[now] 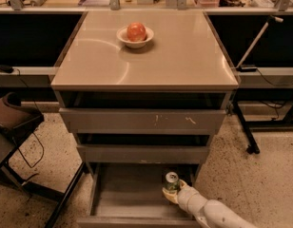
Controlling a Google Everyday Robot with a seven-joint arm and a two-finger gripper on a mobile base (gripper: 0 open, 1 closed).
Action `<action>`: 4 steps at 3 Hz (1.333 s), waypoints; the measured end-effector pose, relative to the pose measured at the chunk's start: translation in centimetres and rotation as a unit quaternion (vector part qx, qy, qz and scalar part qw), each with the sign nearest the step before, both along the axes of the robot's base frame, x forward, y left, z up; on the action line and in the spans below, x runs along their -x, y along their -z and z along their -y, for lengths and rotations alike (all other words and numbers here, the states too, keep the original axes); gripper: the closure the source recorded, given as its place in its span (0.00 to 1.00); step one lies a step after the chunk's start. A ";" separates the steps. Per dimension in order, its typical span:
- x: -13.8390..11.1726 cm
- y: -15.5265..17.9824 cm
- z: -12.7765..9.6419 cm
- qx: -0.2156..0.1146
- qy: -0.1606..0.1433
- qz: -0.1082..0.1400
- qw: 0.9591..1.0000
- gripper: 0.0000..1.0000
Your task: Place green can into bottom drawer
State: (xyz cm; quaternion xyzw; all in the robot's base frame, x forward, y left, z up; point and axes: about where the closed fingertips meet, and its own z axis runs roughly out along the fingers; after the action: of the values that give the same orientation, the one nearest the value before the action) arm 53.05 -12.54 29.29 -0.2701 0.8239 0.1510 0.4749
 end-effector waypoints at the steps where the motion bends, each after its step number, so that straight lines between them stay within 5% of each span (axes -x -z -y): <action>1: 0.0 0.0 -0.1 0.001 -0.005 -0.006 1.000 1.00; 3: 0.6 8.0 -1.1 0.037 -0.012 -0.104 0.994 1.00; 4: 1.9 10.9 -1.9 0.044 -0.020 -0.130 0.990 1.00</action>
Offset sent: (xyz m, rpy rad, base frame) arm -0.0093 0.0145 -0.1056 -0.1273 0.2970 0.0666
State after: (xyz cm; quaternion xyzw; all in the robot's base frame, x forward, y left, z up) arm 51.14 -10.61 18.36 -0.2850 0.8790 0.1575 0.3484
